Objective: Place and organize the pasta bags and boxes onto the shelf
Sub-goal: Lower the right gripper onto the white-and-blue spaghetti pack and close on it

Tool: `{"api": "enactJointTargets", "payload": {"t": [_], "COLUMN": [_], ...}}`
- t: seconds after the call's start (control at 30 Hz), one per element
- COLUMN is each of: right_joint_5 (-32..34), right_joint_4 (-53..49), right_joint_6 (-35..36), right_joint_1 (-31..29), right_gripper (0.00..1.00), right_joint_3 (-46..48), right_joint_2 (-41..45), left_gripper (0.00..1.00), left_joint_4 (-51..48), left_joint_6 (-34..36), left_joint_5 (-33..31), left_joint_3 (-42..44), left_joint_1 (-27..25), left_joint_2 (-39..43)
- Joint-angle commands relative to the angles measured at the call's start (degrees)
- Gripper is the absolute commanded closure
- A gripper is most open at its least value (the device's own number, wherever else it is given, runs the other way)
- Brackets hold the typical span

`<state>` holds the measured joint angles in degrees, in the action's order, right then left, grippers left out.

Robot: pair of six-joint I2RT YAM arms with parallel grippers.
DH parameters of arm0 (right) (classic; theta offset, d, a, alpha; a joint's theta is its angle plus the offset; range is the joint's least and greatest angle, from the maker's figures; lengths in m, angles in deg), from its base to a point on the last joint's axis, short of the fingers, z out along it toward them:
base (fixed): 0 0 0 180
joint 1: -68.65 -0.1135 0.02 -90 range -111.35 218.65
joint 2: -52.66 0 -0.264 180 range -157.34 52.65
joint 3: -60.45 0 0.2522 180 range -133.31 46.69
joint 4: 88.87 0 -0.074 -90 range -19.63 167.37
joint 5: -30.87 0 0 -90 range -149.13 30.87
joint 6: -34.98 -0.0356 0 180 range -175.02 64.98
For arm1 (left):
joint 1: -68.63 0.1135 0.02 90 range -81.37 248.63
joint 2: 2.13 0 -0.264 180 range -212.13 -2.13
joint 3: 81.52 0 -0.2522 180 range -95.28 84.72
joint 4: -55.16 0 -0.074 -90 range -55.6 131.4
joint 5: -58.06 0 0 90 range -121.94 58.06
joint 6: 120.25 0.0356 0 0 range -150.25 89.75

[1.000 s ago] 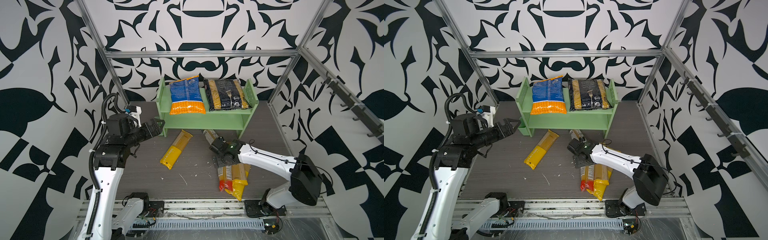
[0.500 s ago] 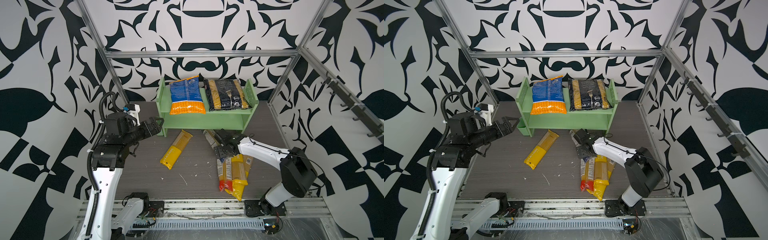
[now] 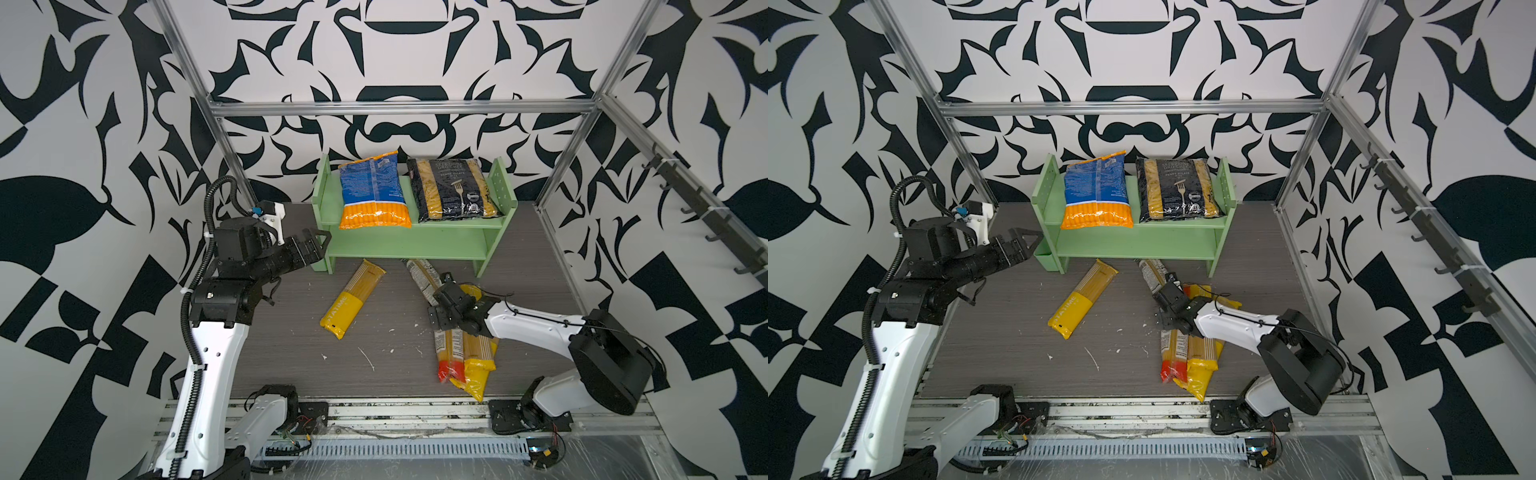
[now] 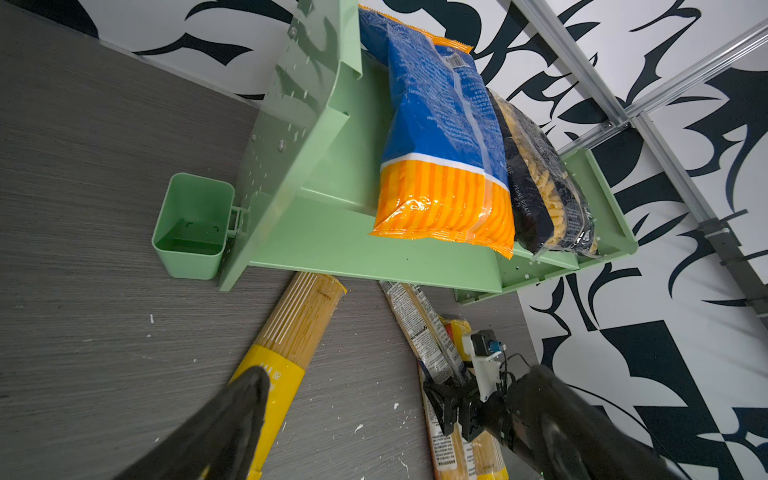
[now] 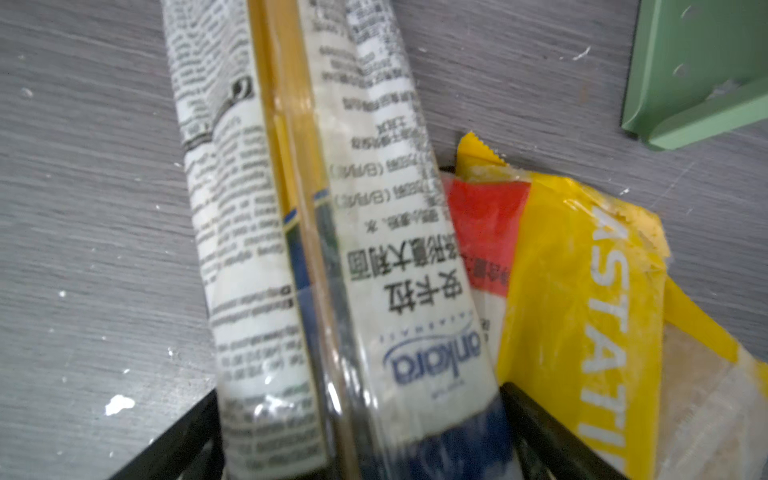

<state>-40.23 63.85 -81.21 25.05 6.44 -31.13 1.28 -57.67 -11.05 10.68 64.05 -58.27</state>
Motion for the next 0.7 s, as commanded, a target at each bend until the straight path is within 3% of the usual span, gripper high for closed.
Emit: {"api": "enactJointTargets", "payload": {"t": [0.0, 0.3, 0.67], "right_joint_5": [1.6, 3.4, 4.4], "right_joint_4": [3.6, 10.0, 12.0], "right_joint_6": [-0.8, 1.8, 3.3], "right_joint_1": [-1.0, -1.1, -1.5], "right_gripper": [0.01, 0.02, 0.12], "right_joint_3": [3.0, 6.7, 7.4], "right_joint_2": [0.6, 1.4, 4.6], "left_gripper": [0.01, 0.00, 0.00], "left_joint_4": [1.0, 1.8, 1.3], "left_joint_6": [0.4, -0.5, -1.6], "left_joint_5": [1.1, 1.0, 0.5], "left_joint_3": [-0.3, 2.2, 2.5], "left_joint_1": [-0.1, -0.1, -0.1], "left_joint_2": [1.5, 4.6, 6.7]}}
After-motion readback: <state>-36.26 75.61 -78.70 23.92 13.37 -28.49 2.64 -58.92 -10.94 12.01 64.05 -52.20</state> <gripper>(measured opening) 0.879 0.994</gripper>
